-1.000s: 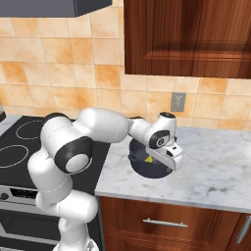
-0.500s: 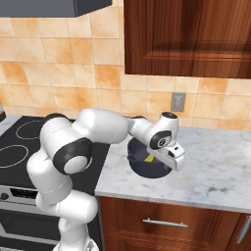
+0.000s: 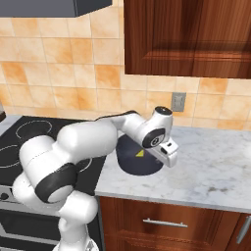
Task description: Turn on the sink faucet. Then move the lemon wedge from the counter to the sink. Turn off the sink. Move the vegetable from the sink to the pot next to the stove. Finally move the pot to the rear left burner.
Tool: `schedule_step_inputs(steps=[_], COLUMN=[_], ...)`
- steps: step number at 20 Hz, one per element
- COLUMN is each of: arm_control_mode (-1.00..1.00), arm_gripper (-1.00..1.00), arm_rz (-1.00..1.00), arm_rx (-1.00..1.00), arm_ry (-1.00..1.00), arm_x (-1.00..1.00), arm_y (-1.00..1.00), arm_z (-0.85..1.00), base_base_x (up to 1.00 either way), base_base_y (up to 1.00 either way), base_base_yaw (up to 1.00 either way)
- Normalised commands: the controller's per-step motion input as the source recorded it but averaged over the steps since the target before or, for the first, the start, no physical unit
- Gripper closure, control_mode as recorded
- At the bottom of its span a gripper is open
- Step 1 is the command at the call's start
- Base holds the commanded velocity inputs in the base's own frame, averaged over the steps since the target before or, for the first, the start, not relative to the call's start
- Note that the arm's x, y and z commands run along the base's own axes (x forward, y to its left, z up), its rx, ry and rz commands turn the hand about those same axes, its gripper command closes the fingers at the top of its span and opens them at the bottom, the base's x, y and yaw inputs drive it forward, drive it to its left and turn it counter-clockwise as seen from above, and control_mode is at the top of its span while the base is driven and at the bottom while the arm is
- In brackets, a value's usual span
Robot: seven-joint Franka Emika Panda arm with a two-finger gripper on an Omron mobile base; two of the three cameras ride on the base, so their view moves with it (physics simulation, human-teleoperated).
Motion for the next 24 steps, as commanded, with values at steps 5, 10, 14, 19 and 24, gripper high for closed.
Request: schedule_step_inputs(steps=[5, 10, 14, 19, 24], arm_control_mode=[-1.00, -1.00, -1.00, -1.00, -1.00], arm_gripper=[1.00, 1.00, 1.00, 1.00, 1.00], arm_rz=[0.00, 0.00, 0.00, 0.00, 0.00], arm_rx=[0.00, 0.00, 0.00, 0.00, 0.00], arm_ry=[-0.10, -0.10, -0.05, -0.01, 0.00], arm_x=[-0.01, 0.00, 0.00, 0.21, 0.50], arm_y=[0.81, 0.95, 1.00, 1.00, 0.99], arm_z=[0.41, 0.27, 0.18, 0.37, 0.38], base_base_x=[0.00, 0.00, 0.00, 0.00, 0.00], base_base_y=[0.00, 0.00, 0.00, 0.00, 0.00], base_base_yaw=[0.00, 0.00, 0.00, 0.00, 0.00])
